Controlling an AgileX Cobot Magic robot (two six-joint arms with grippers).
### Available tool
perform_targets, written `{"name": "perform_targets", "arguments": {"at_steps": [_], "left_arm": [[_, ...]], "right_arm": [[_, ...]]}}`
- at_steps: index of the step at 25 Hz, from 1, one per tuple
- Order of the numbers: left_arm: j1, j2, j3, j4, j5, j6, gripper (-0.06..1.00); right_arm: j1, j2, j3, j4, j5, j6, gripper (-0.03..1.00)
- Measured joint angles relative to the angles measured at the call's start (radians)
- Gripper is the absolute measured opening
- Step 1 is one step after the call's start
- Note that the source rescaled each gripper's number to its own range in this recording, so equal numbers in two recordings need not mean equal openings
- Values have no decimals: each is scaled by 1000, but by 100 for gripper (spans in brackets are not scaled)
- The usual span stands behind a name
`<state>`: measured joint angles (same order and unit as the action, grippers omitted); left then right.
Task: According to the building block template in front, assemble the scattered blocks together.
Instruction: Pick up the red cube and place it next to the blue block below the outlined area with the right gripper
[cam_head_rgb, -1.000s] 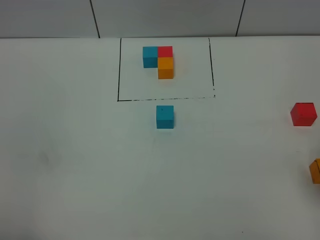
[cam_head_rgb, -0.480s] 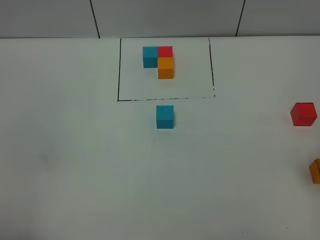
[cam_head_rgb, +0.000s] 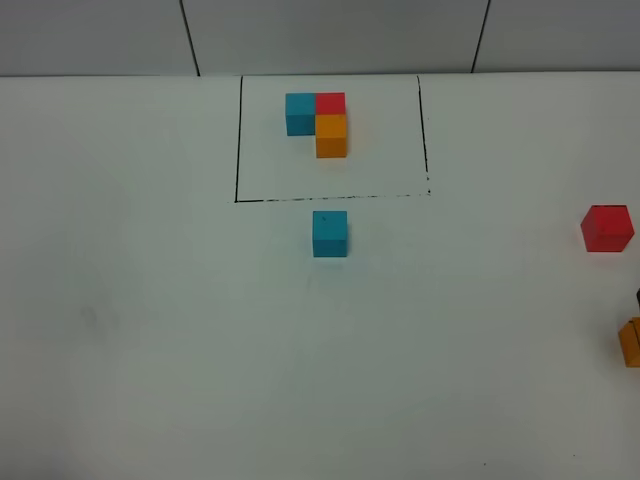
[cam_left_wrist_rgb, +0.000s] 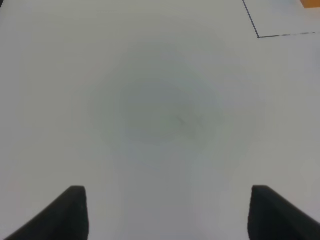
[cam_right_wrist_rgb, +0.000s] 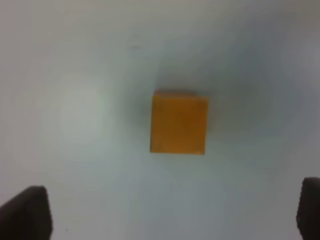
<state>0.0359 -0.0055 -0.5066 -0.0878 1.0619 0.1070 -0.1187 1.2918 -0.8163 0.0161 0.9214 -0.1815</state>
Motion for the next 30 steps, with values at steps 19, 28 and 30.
{"name": "perform_targets", "arguments": {"at_steps": [19,28,30], "left_arm": [[0,0,0,0,0,0,51],[0,0,0,0,0,0,51],[0,0,0,0,0,0,51]], "right_arm": [[0,204,-118,-1,-119,-54,100],[0,429,-249,72,-179,-103,100],[9,463,-261,78,-208,-105,100]]}}
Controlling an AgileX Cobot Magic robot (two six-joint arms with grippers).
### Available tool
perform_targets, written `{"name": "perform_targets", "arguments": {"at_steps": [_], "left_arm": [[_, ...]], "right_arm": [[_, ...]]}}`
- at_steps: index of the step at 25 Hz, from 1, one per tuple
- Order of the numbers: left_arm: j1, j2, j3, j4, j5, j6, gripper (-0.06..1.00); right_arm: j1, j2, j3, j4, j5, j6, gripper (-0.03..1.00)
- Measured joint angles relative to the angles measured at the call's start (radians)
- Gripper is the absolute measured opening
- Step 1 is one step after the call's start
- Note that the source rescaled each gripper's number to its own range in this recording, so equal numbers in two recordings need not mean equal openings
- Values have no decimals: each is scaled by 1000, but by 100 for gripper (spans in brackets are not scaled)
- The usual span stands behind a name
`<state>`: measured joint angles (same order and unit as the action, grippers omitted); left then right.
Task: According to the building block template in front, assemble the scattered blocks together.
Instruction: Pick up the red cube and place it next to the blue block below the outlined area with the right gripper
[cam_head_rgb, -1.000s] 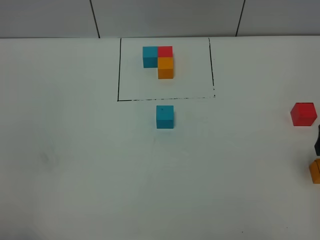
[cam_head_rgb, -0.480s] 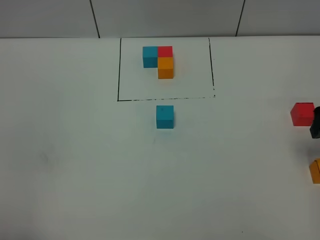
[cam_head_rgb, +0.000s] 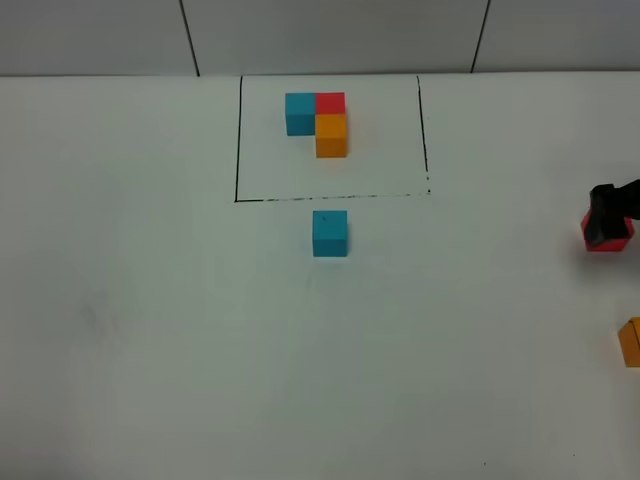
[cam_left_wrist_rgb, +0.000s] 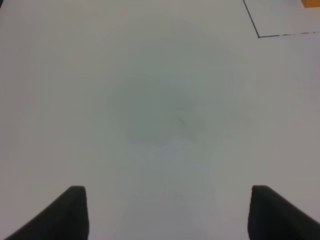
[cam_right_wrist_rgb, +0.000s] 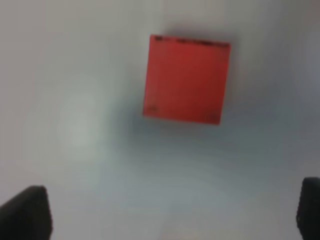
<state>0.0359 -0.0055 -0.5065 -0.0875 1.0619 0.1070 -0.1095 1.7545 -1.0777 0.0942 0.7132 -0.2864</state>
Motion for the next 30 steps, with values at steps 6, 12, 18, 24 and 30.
{"name": "perform_targets", "arguments": {"at_steps": [6,12,18,24,30], "left_arm": [[0,0,0,0,0,0,51],[0,0,0,0,0,0,51],[0,0,1,0,0,0,51],[0,0,1,0,0,0,51],[0,0,1,0,0,0,51]], "right_arm": [[13,76,-37,9,-73,10,100],[13,157,-59,9,-153,42,100],[13,209,-75,9,-162,48,99],[13,239,-75,9,-162,48,82],[13,242,-95,5,-124,52,23]]}}
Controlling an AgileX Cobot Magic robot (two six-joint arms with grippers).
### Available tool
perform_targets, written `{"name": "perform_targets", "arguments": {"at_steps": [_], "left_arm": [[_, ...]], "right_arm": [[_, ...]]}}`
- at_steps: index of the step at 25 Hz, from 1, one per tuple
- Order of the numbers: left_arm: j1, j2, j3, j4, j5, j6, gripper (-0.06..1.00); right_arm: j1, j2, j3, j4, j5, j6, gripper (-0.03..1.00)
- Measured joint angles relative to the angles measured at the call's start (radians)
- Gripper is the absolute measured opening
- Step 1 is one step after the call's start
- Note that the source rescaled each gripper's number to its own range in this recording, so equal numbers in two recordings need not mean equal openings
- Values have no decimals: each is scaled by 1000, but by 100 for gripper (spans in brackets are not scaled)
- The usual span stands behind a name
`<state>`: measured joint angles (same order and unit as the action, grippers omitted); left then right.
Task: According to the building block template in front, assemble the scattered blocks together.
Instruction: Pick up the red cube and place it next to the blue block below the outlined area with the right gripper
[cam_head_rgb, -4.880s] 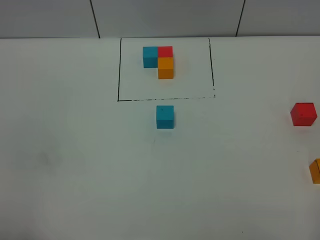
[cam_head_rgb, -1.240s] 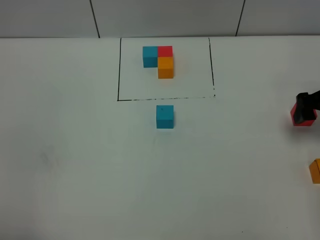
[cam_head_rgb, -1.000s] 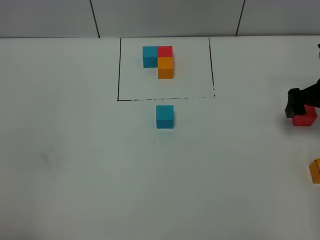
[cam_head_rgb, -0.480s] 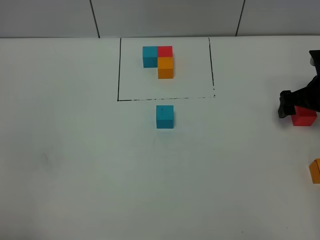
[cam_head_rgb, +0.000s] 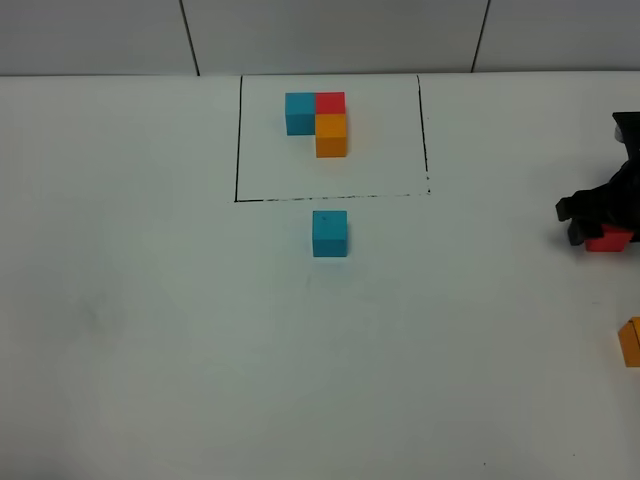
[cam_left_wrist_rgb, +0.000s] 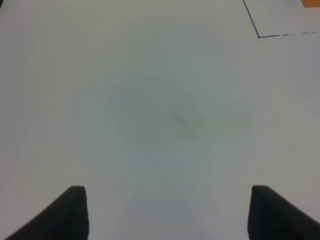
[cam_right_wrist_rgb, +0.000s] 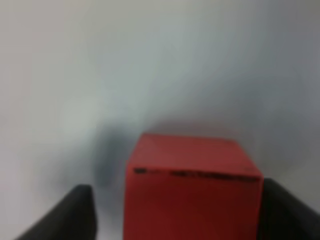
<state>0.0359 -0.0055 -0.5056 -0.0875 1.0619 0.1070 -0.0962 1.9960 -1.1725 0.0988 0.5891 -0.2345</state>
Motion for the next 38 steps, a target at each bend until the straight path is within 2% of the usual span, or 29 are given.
{"name": "perform_targets", "arguments": {"at_steps": [1,5,8,10,13,15,18,22,26,38], "left_arm": [[0,0,0,0,0,0,51],[0,0,0,1,0,0,51],[0,0,0,1,0,0,51],[0,0,0,1,0,0,51],[0,0,0,1,0,0,51],[0,0,0,1,0,0,51],[0,0,0,1,0,0,51],[0,0,0,1,0,0,51],[0,0,0,1,0,0,51],[0,0,0,1,0,0,51]], "right_arm": [[0,0,-12,-4,23,1,6],[15,0,-85,-32,176,10,4],[83,-12,-142,-99,268,-16,4],[158,-29,-172,-164,323,-95,4],[306,-44,-210,-220,389,-305,4],[391,-44,-218,-220,388,-476,4],[483,-44,-219,-192,324,-678,4],[526,-44,-219,-113,245,-820,4],[539,-31,-246,-63,235,-857,4],[561,181,-519,-40,418,-861,4]]}}
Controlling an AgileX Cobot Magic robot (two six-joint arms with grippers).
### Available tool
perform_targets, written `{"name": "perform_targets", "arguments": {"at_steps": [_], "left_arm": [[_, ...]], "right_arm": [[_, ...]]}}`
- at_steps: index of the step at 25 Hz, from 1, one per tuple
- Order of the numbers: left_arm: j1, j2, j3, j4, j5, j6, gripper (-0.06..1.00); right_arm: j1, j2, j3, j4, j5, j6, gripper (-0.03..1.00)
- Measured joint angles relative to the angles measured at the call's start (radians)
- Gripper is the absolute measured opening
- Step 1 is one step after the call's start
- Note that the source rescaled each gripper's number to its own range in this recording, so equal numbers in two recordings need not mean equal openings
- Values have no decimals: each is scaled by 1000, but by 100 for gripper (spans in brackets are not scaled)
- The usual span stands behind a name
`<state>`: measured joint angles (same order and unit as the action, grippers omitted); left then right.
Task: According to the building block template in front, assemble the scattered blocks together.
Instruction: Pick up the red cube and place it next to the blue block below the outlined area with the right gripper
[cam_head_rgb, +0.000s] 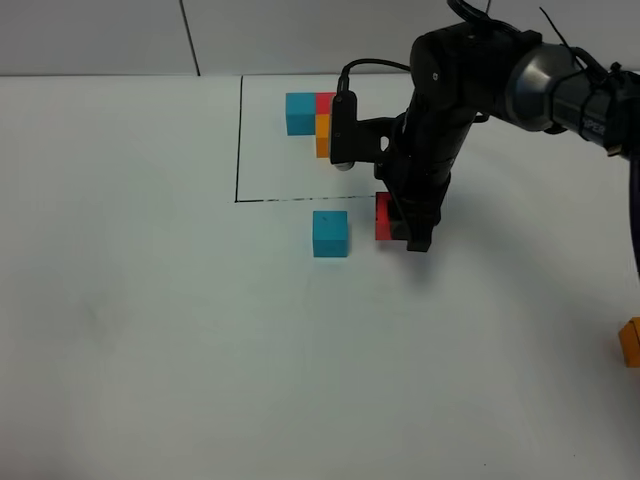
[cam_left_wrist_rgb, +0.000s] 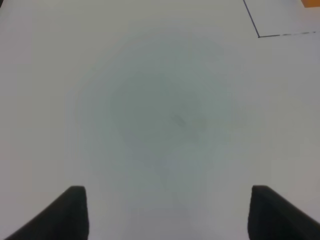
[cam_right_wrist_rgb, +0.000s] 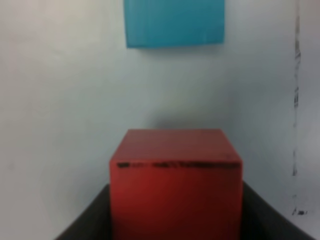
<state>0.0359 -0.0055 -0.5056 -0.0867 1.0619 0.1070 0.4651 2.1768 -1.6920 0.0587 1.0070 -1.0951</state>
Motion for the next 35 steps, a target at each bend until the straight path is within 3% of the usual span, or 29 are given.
{"name": "perform_targets", "arguments": {"at_steps": [16,35], "left_arm": [[0,0,0,0,0,0,51],[0,0,0,2,0,0,51]], "right_arm": [[28,129,-109,-3,41,43,4],[40,155,-119,-3,25,50,4]]}}
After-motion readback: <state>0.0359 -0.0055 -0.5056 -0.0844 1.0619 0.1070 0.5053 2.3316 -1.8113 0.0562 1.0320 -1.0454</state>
